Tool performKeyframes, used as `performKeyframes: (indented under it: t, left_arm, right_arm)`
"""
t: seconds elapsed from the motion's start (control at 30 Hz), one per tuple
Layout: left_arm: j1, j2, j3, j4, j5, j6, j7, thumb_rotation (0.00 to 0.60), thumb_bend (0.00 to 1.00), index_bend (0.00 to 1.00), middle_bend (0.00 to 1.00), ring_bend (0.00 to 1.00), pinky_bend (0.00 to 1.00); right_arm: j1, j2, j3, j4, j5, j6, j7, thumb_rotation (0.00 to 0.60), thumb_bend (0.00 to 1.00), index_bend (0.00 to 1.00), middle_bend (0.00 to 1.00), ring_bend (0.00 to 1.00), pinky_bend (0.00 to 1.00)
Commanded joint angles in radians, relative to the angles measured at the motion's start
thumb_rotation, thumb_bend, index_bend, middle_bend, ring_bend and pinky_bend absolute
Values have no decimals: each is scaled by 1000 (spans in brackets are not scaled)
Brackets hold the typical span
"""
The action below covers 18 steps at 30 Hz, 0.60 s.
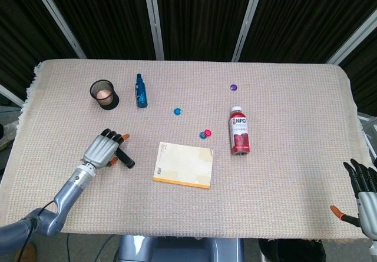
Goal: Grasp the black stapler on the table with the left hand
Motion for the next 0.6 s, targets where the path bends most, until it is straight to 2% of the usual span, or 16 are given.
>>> performKeyframes:
  t: [0.03, 0.1, 0.23, 0.43, 0.6]
  left_arm:
    - [-13, -20, 0, 22, 4, 0, -9, 600, 386, 375, 469, 375, 240]
    - [-15, -34, 3, 39, 14, 15, -9, 600, 437, 504, 566, 461, 300]
    - [-12, -51, 10, 54, 41, 59, -31, 600, 497, 628, 659, 541, 418]
    - [-7, -24, 30, 2, 124, 154, -120, 600, 500, 645, 682, 554, 441]
    - [-33, -14, 17, -55, 134, 151, -81, 600, 499, 646, 682, 553, 440]
  right_arm:
    - [2, 1, 2, 0, 3, -3, 0, 600, 60, 0, 0, 0, 0]
    - [4, 1, 3, 0, 7, -9, 0, 600, 60, 0, 0, 0, 0]
    - [7, 2, 5, -3, 12, -16, -4, 600, 60, 0, 0, 0, 0]
    - [10, 0, 4, -6, 13, -23, -14, 600, 60, 0, 0, 0, 0]
    - [13, -2, 2, -9, 11, -29, -20, 600, 61, 0, 0, 0, 0]
